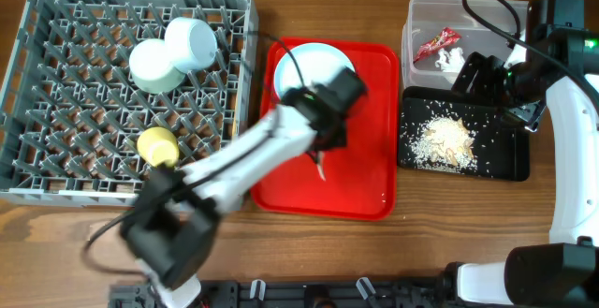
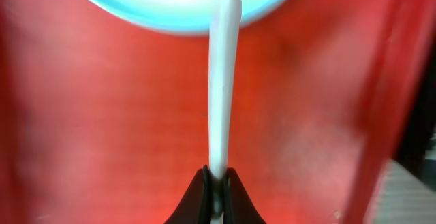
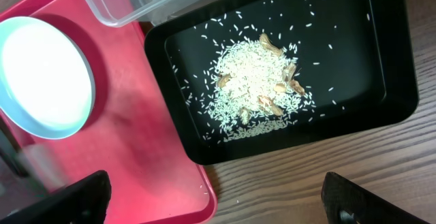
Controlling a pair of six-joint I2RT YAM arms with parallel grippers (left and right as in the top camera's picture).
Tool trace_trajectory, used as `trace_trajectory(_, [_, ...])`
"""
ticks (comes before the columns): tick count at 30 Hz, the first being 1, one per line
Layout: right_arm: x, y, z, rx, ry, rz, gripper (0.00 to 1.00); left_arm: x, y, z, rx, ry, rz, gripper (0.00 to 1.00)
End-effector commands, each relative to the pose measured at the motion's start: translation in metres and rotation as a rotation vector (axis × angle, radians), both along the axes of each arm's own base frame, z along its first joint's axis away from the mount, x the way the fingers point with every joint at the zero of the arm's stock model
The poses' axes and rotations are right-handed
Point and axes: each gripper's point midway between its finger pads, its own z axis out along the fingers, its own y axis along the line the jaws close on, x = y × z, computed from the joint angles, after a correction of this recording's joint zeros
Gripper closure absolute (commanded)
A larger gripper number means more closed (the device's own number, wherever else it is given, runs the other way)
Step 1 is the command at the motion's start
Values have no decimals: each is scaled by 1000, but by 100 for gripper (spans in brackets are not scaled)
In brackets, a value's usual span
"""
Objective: Sort waste into correct bins and load items into the dishwasher rack
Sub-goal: 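Place the white fork upright in the dish rack, then reach the left gripper to the white plate rim and grasp it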
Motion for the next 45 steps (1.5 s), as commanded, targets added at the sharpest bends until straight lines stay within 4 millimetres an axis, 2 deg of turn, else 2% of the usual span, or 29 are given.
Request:
trace_trajectory(1, [-2, -4, 2, -21, -4, 7, 0, 38, 62, 60, 26, -175, -83, 96])
trace_trajectory(3, [-2, -4, 2, -21, -4, 7, 0, 52, 93, 76, 51, -225, -93, 96])
trace_trajectory(5, [-2, -4, 2, -21, -4, 7, 0, 63, 120, 81, 72, -244, -71, 96])
trace_trajectory(7, [-2, -4, 2, -21, -4, 7, 0, 73, 145, 76, 101, -238, -79, 96])
trace_trajectory(10, [-2, -4, 2, -21, -3, 7, 0, 82, 164, 64, 106, -209, -73, 96])
trace_trajectory(14, [-2, -4, 2, -21, -3, 7, 0, 92, 181, 41, 113, -160, -29, 96])
trace_trajectory(19, [-2, -4, 2, -21, -3, 7, 0, 95, 183, 18, 123, -109, -27, 96])
trace_trajectory(21, [-2, -4, 2, -21, -3, 6, 0, 96, 183, 16, 124, -105, -27, 86])
trace_trajectory(22, [-2, -3, 2, -21, -3, 7, 0, 96, 183, 16, 125, -105, -28, 73])
trace_trajectory(23, [-2, -3, 2, -21, -3, 7, 0, 96, 183, 16, 125, -105, -28, 65])
trace_trajectory(26, [-2, -3, 2, -21, -3, 7, 0, 97, 182, 18, 123, -115, -27, 53])
trace_trajectory(28, [-2, -3, 2, -21, -3, 6, 0, 99, 181, 29, 116, -145, -27, 52])
trace_trajectory(30, [-2, -3, 2, -21, -3, 7, 0, 103, 172, 46, 84, -187, -42, 52])
trace_trajectory(31, [-2, -4, 2, -21, -3, 7, 0, 105, 161, 57, 44, -220, -61, 52])
trace_trajectory(33, [-2, -4, 2, -21, -3, 7, 0, 109, 134, 76, -46, -288, -116, 48])
trace_trajectory(35, [-2, -3, 2, -21, -3, 6, 0, 110, 102, 86, -117, -340, -207, 44])
trace_trajectory(40, [-2, -3, 2, -20, -2, 3, 0, 101, 44, 73, -104, -383, -460, 38])
trace_trajectory(45, [-2, -3, 2, -20, -2, 4, 0, 83, -11, 33, -73, -361, -688, 34])
